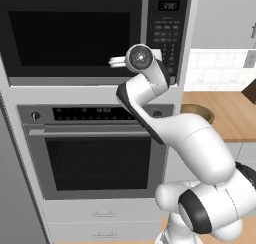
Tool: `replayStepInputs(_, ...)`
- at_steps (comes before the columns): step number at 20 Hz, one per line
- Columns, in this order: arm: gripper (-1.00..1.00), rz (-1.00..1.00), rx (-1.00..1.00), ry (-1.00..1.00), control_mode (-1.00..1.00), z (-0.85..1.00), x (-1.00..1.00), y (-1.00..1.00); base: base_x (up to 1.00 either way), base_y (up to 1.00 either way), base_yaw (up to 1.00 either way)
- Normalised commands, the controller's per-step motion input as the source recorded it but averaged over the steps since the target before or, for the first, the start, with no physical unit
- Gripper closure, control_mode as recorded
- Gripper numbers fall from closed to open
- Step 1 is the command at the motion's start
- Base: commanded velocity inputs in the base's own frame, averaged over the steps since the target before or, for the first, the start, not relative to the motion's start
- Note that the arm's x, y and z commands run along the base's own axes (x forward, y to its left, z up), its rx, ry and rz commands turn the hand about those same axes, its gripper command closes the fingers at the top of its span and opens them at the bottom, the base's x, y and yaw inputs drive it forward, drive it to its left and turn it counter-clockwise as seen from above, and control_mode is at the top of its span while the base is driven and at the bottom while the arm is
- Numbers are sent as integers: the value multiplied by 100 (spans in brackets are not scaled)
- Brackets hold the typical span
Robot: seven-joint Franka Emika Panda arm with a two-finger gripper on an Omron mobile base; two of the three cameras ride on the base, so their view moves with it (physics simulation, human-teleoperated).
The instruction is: Open the microwave, place the bowl with waffle inside the microwave, then close the microwave door and turn it on.
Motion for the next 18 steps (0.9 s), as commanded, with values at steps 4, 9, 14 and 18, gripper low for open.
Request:
replayStepInputs(4, 100, 11, 0, -1, -100, -33, 58, 0, 0, 0, 0)
replayStepInputs(9, 100, 8, 3, -3, -100, -21, 25, 26, 0, 0, 0)
replayStepInputs(14, 100, 7, 0, 0, -100, -10, 1, 72, 0, 0, 0)
replayStepInputs(18, 100, 9, -1, 0, -100, 0, -26, 100, 0, 0, 0)
